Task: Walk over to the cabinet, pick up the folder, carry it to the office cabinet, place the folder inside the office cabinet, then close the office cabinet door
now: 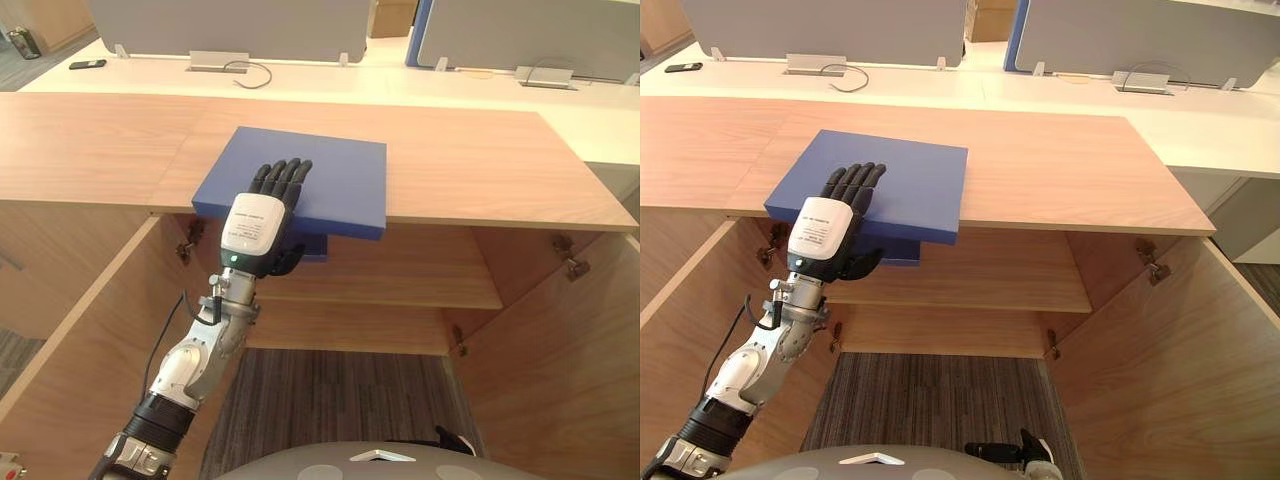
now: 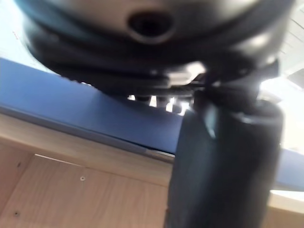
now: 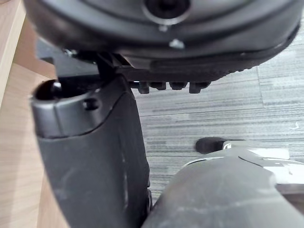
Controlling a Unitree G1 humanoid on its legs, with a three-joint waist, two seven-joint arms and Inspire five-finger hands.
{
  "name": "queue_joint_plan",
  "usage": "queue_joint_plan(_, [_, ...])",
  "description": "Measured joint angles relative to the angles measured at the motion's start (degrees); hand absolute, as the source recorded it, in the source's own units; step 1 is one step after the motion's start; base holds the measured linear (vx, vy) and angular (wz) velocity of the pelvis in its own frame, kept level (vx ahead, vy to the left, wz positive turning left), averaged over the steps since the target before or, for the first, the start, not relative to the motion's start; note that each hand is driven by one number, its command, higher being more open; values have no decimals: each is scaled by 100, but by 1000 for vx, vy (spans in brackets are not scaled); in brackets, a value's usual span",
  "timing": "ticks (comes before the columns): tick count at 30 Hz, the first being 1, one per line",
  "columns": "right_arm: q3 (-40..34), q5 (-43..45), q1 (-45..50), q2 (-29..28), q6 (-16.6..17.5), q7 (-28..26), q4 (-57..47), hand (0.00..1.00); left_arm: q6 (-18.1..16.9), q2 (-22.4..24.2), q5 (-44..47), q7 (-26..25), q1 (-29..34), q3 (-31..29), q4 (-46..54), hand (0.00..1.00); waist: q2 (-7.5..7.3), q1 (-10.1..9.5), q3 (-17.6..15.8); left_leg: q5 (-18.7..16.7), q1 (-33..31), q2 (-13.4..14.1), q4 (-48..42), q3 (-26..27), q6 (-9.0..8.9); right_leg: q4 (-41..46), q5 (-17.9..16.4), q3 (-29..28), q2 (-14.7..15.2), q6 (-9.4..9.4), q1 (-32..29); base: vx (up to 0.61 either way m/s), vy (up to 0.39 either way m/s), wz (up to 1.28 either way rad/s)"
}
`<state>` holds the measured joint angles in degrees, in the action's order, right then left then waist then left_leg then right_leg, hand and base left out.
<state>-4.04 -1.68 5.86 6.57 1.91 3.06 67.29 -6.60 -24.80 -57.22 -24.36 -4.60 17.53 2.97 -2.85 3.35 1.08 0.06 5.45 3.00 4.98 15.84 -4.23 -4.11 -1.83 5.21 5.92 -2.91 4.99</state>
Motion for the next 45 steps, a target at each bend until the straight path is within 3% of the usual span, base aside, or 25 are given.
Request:
queue_joint_plan(9, [-105, 0, 6, -5, -32, 2, 8, 100, -63, 56, -221, -402, -294, -89, -20, 0, 28, 9, 17, -1, 17, -10, 3, -8, 2, -12, 14, 5, 5, 22, 26, -4, -4, 0])
queue_joint_plan(23, [-176, 1, 2, -35, -29, 16, 5, 100, 229, 297, -587, -662, -389, -165, -313, 0, 28, 137, 8, -10, 103, -35, 17, -5, 15, -30, 26, 5, 36, 9, 108, -14, -5, -1])
queue_joint_plan(28, [-174, 20, 14, -55, 5, 19, 7, 100, 400, 580, -310, -257, 105, 46, 889, 0, 15, 130, -42, -14, 87, -26, 0, 6, 10, 9, 30, -88, 35, -1, 56, -2, -7, -4])
queue_joint_plan(32, [-150, 337, -38, -63, -46, 28, -3, 100, -511, 767, 2400, 645, 474, 774, 2360, 0, 41, -42, -37, -32, 52, -16, -4, -4, 17, 122, 33, -125, 29, -6, 4, 0, 0, -1])
queue_joint_plan(33, [-109, 396, -82, -53, -49, 37, -5, 100, -613, 803, 2756, 784, 488, 892, 2492, 0, 45, -39, -36, -33, 54, -17, -4, -2, 19, 136, 34, -144, 29, -8, -6, -14, -8, -5])
queue_joint_plan(35, [4, 952, -112, -15, -66, 108, -406, 100, -959, 868, 4384, 1331, 614, 1135, 2774, 0, 117, -16, -30, -38, 48, -4, -2, 10, 27, 237, 34, -238, 16, -8, -100, -54, -8, -13])
queue_joint_plan(36, [8, 1091, -11, -36, -87, 116, -744, 100, -978, 870, 4781, 1443, 684, 1114, 2839, 0, 138, -7, -34, -37, 44, -2, -2, 18, 29, 256, 36, -248, 11, -12, -117, -68, -18, -14])
queue_joint_plan(39, [39, 1731, 855, -93, -27, 26, -3013, 100, -957, 990, 6298, 1729, 1160, 696, 2937, 0, 244, 1, -43, -15, 39, 12, 0, 37, 62, 343, 53, -279, -7, -39, -188, -82, -26, -6])
queue_joint_plan(45, [-430, 3070, 1376, -409, 332, -176, -4915, 100, -921, 1365, 7027, 1636, 1562, -320, 3019, 0, 223, 0, -68, -35, -3, 24, 17, -21, 80, 405, 25, -364, -42, -103, -324, -102, -28, -6])
